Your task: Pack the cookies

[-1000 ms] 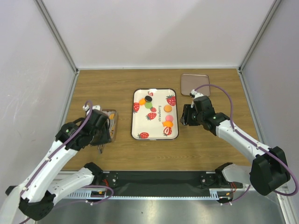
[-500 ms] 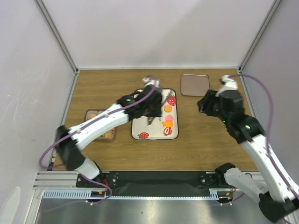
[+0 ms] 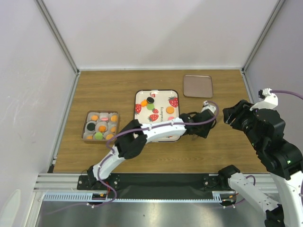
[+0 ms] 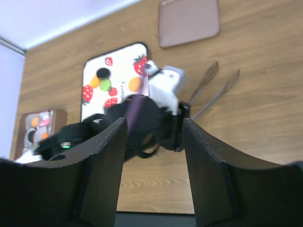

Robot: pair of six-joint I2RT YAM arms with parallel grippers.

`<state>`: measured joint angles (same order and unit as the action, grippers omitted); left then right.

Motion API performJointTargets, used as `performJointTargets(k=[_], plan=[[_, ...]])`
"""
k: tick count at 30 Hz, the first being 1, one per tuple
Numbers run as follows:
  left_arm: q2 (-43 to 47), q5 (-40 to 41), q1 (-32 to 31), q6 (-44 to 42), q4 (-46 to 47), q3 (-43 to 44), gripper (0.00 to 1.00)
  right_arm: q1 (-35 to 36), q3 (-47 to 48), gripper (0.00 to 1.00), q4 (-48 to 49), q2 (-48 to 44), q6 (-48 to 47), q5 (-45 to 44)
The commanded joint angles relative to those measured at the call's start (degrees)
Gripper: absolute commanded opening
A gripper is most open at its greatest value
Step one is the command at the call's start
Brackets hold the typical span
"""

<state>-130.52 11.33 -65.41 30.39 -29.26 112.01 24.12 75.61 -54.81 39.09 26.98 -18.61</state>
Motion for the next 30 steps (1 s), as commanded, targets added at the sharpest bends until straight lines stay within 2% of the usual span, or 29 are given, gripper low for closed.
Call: performJointTargets(k=[1,9,16,20,27,30], plan=[[-2.98,1.32,-1.03,-2.53,2.18,4.98,0.5,-0.21,2.34,0.56,-3.38,0.37,0.79,-0.73],[-6.33,1.32,-1.39,-2.53,3.94,5.42,0.55,-0.21,0.68,0.56,-2.33,0.55,1.05,-0.11],[-6.5,1.5,-1.48,-3.06,4.82,4.45,0.71,-0.21,0.23,0.56,-0.57,1.16,1.23,0.85],[-5.89,1.15,-1.48,-4.11,5.44,4.36,0.75,-0.21,1.29,0.56,-0.39,1.6,1.32,1.82],[-0.28,0.18,-0.69,-4.46,7.45,3.66,0.84,-0.21,6.47,0.56,-0.74,2.82,2.02,2.87],[2.89,-1.75,1.24,-3.68,8.95,2.26,0.85,-0.13,9.37,0.56,1.1,4.32,1.76,3.41]])
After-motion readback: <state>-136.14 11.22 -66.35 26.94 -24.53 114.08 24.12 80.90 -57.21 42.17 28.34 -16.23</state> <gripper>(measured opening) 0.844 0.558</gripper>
